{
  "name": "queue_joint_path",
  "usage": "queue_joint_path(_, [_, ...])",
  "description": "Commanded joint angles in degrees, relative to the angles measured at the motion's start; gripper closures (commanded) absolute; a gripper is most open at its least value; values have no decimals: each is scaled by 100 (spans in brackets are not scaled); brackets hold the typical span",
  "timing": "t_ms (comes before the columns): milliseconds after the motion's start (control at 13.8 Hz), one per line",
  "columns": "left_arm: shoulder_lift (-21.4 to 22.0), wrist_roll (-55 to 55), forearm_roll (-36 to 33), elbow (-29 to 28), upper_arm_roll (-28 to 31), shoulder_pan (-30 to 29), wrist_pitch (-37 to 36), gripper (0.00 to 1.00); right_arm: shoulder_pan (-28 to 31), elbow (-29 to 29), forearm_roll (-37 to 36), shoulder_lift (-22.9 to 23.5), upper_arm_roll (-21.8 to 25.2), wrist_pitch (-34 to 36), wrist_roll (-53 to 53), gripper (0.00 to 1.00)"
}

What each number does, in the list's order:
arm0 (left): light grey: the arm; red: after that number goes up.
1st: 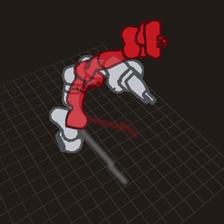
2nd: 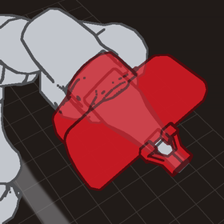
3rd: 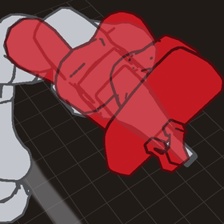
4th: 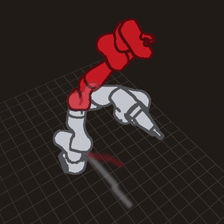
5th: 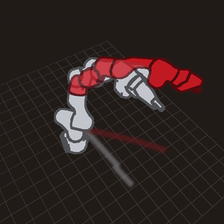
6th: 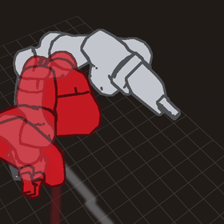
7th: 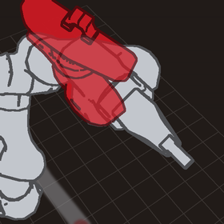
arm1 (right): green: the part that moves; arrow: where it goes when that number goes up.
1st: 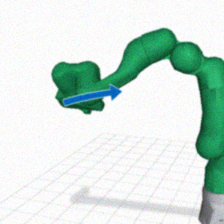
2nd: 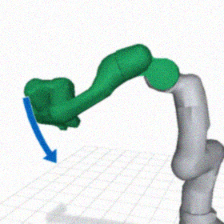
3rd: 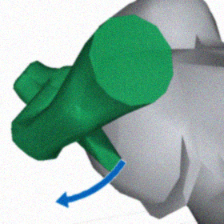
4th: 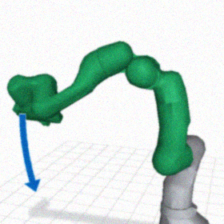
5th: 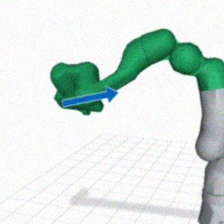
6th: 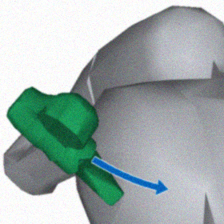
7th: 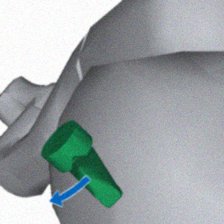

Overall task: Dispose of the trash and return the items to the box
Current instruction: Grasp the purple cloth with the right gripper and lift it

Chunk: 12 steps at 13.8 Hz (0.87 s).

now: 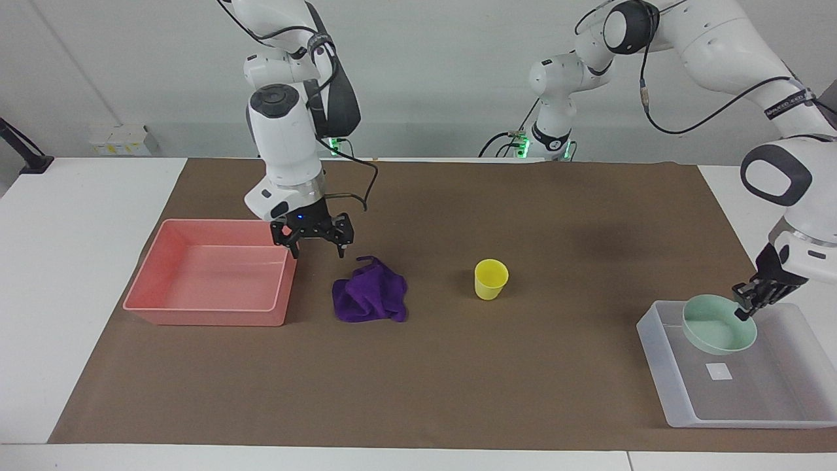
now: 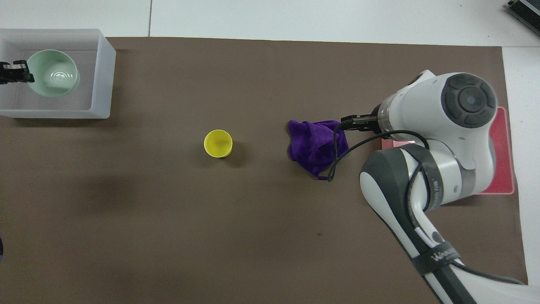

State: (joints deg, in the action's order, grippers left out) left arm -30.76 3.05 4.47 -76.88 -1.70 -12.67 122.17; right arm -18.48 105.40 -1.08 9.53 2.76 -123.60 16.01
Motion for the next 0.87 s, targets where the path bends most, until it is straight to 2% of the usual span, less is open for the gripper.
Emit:
queue_joint_path(0, [-1036,21,63,1235,-146,-235,-264,100,-181,-11,11,294,-3,-331,227,0])
queue_joint_path(291, [-1204,21,45,1184,-129,-315,87,100,-296,77,11,742,-3,-954,280,0])
queue_joint_path(508, [-1265,12,45,824,-120,-315,482,100,-384,472,11,831,-3,-1386,280,0])
queue_joint_path(581, [-1266,12,45,728,-120,-324,605,100,-419,499,11,831,-3,-1369,280,25])
queue_joint_path(726, [-1231,29,27,683,-120,-368,650,100,-428,534,11,831,-3,-1299,271,90])
queue_joint_path(799, [-1222,38,27,683,-120,-429,685,99,-437,561,11,831,-3,-1281,289,100])
